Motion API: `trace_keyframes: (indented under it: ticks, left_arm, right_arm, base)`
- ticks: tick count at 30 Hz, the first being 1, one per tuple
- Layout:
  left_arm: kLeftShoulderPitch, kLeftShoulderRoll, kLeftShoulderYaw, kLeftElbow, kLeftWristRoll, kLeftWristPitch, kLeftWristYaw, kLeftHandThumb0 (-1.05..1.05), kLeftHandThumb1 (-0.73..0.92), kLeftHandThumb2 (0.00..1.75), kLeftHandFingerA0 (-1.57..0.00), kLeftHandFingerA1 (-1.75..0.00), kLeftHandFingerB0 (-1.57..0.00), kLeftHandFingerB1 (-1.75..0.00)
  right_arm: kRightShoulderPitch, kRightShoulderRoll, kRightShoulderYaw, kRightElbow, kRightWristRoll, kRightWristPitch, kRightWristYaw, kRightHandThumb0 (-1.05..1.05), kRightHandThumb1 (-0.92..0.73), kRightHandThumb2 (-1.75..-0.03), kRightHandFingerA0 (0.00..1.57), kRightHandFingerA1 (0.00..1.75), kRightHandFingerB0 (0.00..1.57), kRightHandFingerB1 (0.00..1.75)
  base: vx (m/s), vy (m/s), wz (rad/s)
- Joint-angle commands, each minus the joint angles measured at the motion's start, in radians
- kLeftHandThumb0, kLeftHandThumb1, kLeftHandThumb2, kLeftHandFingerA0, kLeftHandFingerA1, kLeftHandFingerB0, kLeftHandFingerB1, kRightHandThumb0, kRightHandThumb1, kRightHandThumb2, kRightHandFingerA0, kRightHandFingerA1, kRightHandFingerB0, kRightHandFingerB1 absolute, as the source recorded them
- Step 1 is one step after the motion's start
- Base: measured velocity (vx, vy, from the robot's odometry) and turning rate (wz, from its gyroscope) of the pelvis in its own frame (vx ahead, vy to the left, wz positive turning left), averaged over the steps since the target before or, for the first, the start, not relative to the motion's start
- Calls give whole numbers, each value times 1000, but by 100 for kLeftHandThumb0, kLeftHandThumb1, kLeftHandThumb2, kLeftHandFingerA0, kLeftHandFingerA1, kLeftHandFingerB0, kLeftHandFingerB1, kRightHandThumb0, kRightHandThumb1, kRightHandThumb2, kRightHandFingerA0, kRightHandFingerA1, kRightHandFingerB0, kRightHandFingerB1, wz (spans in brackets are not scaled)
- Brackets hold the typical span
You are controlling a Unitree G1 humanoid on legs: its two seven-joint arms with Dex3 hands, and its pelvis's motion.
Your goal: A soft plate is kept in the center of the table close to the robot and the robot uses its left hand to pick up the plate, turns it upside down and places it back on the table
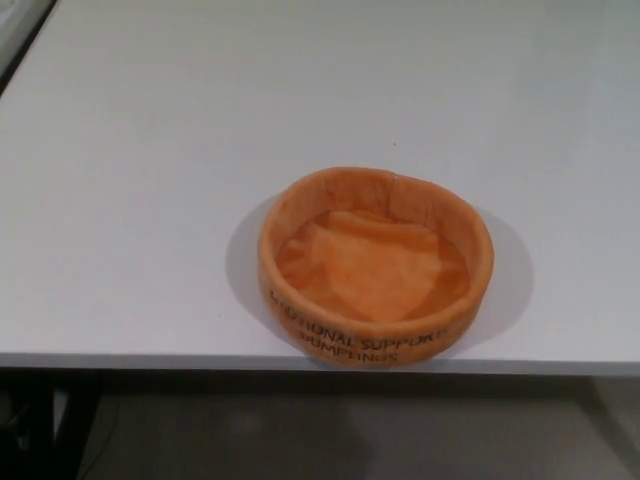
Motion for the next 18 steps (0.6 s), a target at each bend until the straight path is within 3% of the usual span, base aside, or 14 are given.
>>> trace_keyframes:
  ticks: [1, 4, 5, 7, 8, 9, 10, 13, 14, 18]
  left_arm:
    - [156, -10, 48, -194, -57, -539, -1, -86, 92, 71, -13, -62, -19, -33]
    - [127, -11, 54, -131, -79, -593, -20, -86, 92, 71, -12, -52, -15, -30]
    - [128, -9, 52, -128, -90, -599, -32, -92, 79, 115, -7, -52, -4, -39]
    - [140, -7, 42, -138, -153, -606, -92, -86, 72, 111, -4, -46, -7, -32]
    - [143, -8, 39, -140, -174, -599, -112, -88, 92, 69, -7, -36, -13, -26]
    - [146, -10, 35, -142, -198, -590, -134, -88, 92, 69, -7, -36, -13, -26]
    - [160, -25, 26, -179, -309, -531, -236, -89, 67, 108, -6, -38, -9, -26]
    - [203, -43, 13, -299, -461, -397, -365, -97, 68, 111, -1, -37, -15, -18]
    - [214, -48, 20, -308, -496, -377, -403, -89, 64, 110, 0, -40, -5, -24]
    - [223, -67, 44, -338, -575, -287, -472, -91, 66, 113, 0, -39, -3, -26]
  right_arm:
    - [198, -104, -115, -276, 238, -366, 262, -84, -76, -109, 11, 43, 3, 26]
    - [183, -97, -123, -243, 260, -374, 290, -81, -76, -107, 11, 43, 4, 26]
    - [188, -95, -124, -245, 259, -370, 291, -82, -75, -106, 11, 42, 5, 27]
    - [191, -92, -126, -237, 261, -372, 298, -83, -75, -106, 12, 43, 6, 27]
    - [192, -91, -127, -231, 263, -379, 302, -82, -76, -106, 12, 43, 6, 28]
    - [192, -90, -128, -223, 265, -389, 308, -82, -76, -106, 12, 43, 6, 28]
    - [200, -91, -129, -233, 266, -392, 310, -83, -75, -108, 11, 43, 3, 25]
    - [182, -90, -133, -211, 263, -398, 316, -82, -76, -107, 12, 43, 4, 26]
    - [197, -88, -133, -225, 258, -401, 314, -83, -76, -108, 12, 43, 4, 26]
    - [220, -83, -141, -232, 230, -429, 293, -83, -77, -110, 11, 44, 3, 26]
  base:
    - [0, 0, 0]
    - [0, 0, 0]
    - [0, 0, 0]
    - [0, 0, 0]
    - [0, 0, 0]
    - [0, 0, 0]
    - [0, 0, 0]
    - [0, 0, 0]
    - [0, 0, 0]
    - [0, 0, 0]
